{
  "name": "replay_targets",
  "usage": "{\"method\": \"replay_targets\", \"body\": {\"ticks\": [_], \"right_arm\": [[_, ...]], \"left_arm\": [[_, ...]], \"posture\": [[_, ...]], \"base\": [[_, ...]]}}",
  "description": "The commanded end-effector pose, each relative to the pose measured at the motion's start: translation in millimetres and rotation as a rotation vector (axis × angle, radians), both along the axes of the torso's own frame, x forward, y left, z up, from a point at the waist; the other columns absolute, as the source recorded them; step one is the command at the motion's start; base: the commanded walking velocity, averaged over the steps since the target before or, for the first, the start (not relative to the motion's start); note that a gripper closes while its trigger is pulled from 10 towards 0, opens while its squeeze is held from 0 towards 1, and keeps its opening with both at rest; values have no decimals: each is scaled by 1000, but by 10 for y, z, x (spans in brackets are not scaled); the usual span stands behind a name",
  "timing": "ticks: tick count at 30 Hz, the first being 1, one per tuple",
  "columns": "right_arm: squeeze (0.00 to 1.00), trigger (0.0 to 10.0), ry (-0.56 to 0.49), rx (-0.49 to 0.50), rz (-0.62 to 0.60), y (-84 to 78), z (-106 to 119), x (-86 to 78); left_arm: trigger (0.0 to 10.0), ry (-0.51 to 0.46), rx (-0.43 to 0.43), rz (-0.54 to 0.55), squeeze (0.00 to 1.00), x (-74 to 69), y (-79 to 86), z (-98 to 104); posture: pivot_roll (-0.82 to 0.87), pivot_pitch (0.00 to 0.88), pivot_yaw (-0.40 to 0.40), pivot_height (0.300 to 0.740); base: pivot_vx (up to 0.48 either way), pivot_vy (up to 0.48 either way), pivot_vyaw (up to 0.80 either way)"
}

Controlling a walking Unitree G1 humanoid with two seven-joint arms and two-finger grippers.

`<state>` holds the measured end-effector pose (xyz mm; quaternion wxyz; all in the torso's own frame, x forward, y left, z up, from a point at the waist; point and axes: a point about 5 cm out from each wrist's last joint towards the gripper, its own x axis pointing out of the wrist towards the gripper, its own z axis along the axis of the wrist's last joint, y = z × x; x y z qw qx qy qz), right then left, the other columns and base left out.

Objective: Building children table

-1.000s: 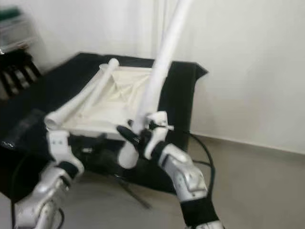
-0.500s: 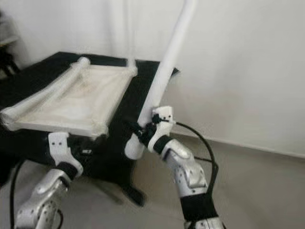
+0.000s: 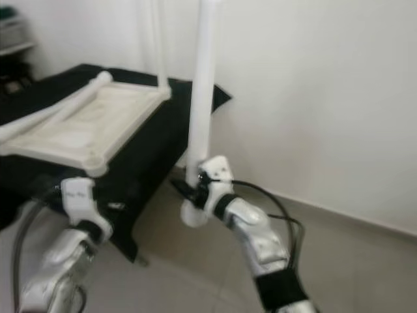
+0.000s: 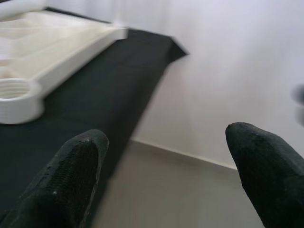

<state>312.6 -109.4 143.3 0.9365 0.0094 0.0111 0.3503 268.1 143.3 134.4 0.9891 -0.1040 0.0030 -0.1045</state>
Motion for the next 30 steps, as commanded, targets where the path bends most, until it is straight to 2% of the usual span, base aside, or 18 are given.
{"method": "replay_targets", "body": {"ticks": [1, 14, 16, 20, 23, 26, 30], "right_arm": [[0, 10000, -29, -3, 32, 86, 38, 0], [0, 10000, -29, 16, 30, 71, 33, 35], [0, 10000, -27, 28, 33, 78, 34, 38], [0, 10000, -26, -10, 3, 61, 20, 65], [0, 10000, -45, 5, 33, 85, 42, 53], [0, 10000, -27, 13, 36, 89, 28, 52], [0, 10000, -77, -37, 36, 103, 45, 50]], "left_arm": [[10000, 23, 24, 7, 0, 12, 33, -30], [10000, 7, 50, 65, 0, 14, 56, -2], [10000, -7, 59, 73, 0, 6, 65, 12], [10000, -25, 73, 75, 0, 2, 56, 37], [10000, -30, 86, 76, 0, 2, 52, 45], [10000, -31, 90, 77, 0, 2, 50, 48], [10000, -36, 98, 73, 0, -3, 33, 60]], "posture": [[-35, 0, 9, 740], [-41, 0, 9, 740], [-42, 0, 11, 740], [-44, 0, 13, 740], [-45, 0, 13, 740], [-44, 0, 15, 740], [-42, 0, 14, 740]], "base": [[0, -356, 788], [0, -51, 788], [0, 0, 0], [369, 0, 200], [387, 0, 800], [386, 0, 0], [388, 0, 800]]}}
